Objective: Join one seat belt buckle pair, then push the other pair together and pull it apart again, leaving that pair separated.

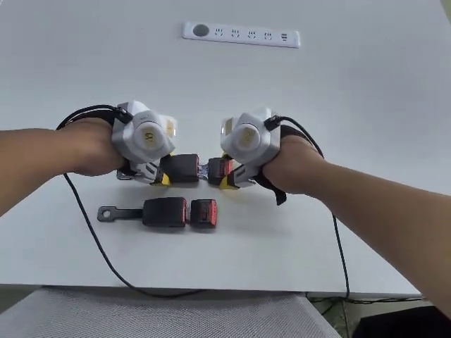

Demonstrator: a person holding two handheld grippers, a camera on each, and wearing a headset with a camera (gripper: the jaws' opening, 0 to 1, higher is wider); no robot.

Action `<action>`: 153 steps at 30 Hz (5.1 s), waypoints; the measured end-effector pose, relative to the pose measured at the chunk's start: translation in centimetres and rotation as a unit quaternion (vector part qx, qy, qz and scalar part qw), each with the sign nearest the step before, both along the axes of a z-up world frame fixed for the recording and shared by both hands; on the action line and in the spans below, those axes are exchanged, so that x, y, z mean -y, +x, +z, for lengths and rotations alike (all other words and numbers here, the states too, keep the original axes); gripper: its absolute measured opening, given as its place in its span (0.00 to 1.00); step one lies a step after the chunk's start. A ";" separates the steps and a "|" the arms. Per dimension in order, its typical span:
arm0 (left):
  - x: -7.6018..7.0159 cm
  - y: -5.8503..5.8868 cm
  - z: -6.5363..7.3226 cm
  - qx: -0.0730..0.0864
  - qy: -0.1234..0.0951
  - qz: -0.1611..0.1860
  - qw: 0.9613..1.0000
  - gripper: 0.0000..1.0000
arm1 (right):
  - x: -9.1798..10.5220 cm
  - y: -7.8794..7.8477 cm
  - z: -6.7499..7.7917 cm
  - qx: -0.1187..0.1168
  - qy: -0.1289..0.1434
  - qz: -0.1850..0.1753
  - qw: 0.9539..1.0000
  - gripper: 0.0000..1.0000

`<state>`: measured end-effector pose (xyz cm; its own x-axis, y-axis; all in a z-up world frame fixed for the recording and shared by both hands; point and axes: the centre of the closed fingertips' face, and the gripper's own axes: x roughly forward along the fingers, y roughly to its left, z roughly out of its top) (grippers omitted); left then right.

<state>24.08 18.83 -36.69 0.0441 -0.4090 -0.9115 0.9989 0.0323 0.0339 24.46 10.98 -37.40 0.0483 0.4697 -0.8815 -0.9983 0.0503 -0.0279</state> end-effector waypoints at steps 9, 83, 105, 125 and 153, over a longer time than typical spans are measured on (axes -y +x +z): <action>0.0 0.0 0.0 0.002 0.001 -0.001 1.000 0.30 | -0.8 -0.1 0.1 -0.002 0.008 -0.010 1.000 0.32; -0.3 -0.1 0.6 0.049 0.075 -0.009 0.996 0.41 | 17.9 -1.6 1.4 0.006 -0.020 -0.169 0.985 0.52; -3.9 -9.0 7.1 0.086 -0.034 0.200 0.975 0.75 | 15.4 -11.8 5.7 0.068 0.052 -0.190 0.978 0.76; -9.5 -11.7 8.9 0.115 -0.042 0.290 0.949 1.00 | 16.3 -13.5 8.4 0.075 0.109 -0.289 0.948 1.00; -10.1 -12.6 9.3 0.124 -0.066 0.345 0.928 0.96 | 16.1 -14.5 8.4 0.062 0.136 -0.305 0.941 0.96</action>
<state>11.45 28.89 -27.36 0.5392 -0.3121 -0.7822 0.7008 0.6814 0.2112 10.01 -5.12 -29.04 0.4764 0.5293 -0.7020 -0.7715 0.6346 -0.0451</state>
